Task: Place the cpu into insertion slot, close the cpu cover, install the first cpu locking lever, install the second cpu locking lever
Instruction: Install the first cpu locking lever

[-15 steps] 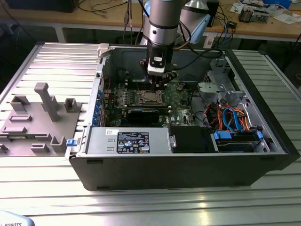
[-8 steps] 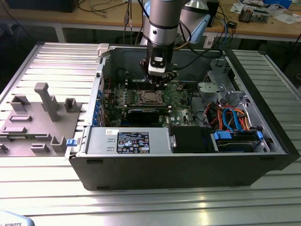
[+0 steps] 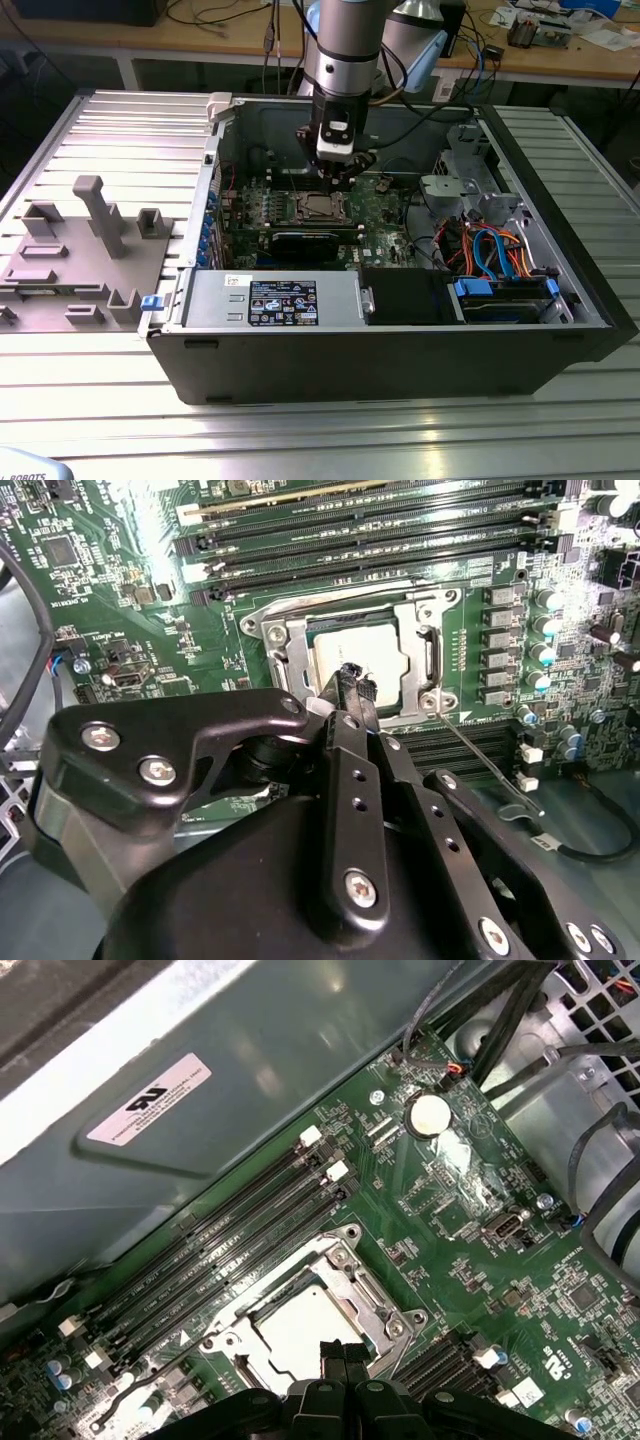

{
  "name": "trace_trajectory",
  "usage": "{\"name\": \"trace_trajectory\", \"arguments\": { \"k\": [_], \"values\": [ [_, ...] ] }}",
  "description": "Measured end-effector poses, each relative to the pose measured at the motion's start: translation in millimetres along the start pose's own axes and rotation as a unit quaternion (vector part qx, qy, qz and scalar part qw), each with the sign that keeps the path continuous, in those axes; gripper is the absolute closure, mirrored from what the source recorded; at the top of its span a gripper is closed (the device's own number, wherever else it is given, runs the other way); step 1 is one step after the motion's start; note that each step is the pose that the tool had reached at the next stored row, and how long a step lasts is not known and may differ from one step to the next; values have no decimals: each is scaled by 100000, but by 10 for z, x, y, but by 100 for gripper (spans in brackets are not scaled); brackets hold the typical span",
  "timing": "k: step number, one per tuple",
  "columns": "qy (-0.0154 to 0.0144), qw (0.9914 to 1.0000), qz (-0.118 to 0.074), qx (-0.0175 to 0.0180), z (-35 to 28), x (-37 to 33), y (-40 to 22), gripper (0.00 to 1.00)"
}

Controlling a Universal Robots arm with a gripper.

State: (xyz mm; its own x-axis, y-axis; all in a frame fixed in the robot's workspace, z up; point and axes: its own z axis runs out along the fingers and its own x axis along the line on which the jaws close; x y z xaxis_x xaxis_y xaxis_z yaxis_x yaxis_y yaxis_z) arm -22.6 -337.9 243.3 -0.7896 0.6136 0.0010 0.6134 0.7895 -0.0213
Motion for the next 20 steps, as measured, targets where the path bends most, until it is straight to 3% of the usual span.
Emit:
{"name": "trace_trajectory", "arguments": {
  "k": [20],
  "values": [
    [-86,99922,-3952,7,0,0,0,89]
  ]
}}
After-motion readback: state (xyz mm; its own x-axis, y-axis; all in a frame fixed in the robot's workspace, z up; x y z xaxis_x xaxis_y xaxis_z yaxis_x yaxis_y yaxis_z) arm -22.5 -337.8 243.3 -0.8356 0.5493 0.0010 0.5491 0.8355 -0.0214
